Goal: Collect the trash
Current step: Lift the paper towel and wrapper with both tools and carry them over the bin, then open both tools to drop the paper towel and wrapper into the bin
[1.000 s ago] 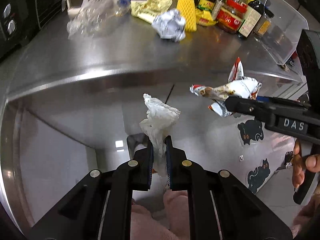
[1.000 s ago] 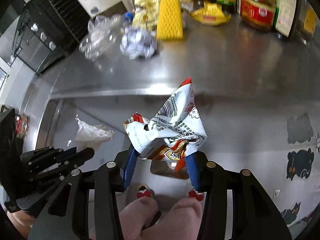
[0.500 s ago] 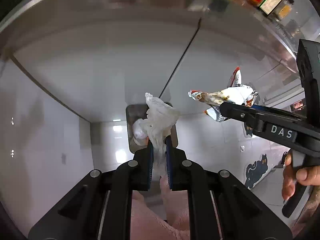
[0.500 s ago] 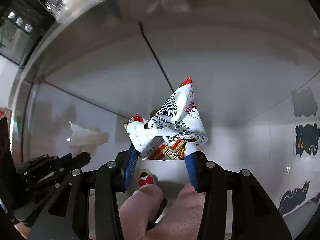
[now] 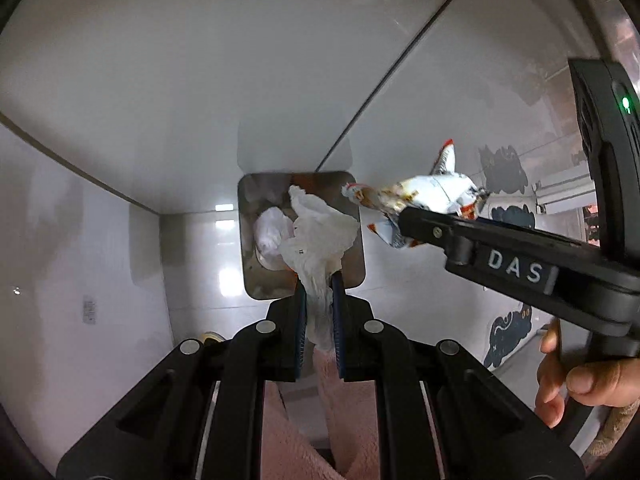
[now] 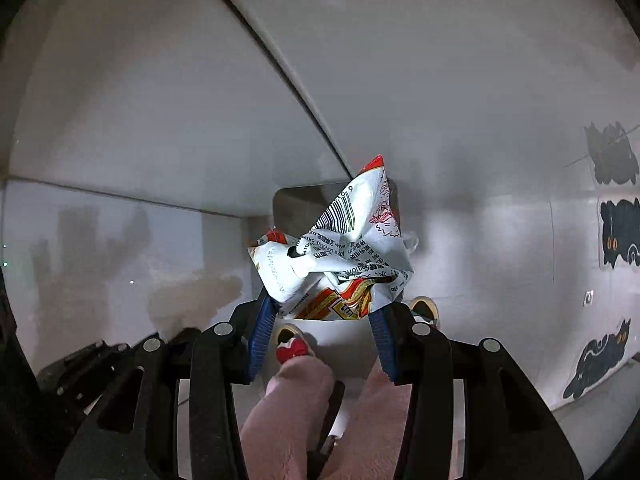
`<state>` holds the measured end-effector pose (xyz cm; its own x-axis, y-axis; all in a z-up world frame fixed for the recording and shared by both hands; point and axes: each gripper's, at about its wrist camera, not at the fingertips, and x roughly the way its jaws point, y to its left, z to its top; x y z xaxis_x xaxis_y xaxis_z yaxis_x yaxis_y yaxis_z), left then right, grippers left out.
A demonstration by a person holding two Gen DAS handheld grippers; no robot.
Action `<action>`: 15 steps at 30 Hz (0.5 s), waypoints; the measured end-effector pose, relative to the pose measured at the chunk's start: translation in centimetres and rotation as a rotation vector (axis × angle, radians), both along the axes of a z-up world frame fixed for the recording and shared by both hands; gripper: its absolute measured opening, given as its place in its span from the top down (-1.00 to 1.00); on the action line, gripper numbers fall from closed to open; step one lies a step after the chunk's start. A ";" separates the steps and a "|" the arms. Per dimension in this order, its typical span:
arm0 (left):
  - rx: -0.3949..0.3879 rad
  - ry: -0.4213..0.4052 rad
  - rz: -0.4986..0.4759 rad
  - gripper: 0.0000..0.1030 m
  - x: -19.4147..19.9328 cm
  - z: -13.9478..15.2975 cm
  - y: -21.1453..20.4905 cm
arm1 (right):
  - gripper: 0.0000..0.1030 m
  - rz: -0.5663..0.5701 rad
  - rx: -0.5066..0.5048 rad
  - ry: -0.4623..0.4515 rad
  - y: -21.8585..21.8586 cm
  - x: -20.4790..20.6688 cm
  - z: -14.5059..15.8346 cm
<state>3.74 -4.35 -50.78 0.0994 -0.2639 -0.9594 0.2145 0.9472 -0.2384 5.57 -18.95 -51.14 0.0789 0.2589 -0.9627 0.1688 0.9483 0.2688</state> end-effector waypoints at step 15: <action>-0.003 0.048 0.018 0.14 1.6 -1.4 0.3 | -0.37 -0.029 0.005 0.035 -0.8 0.9 -1.3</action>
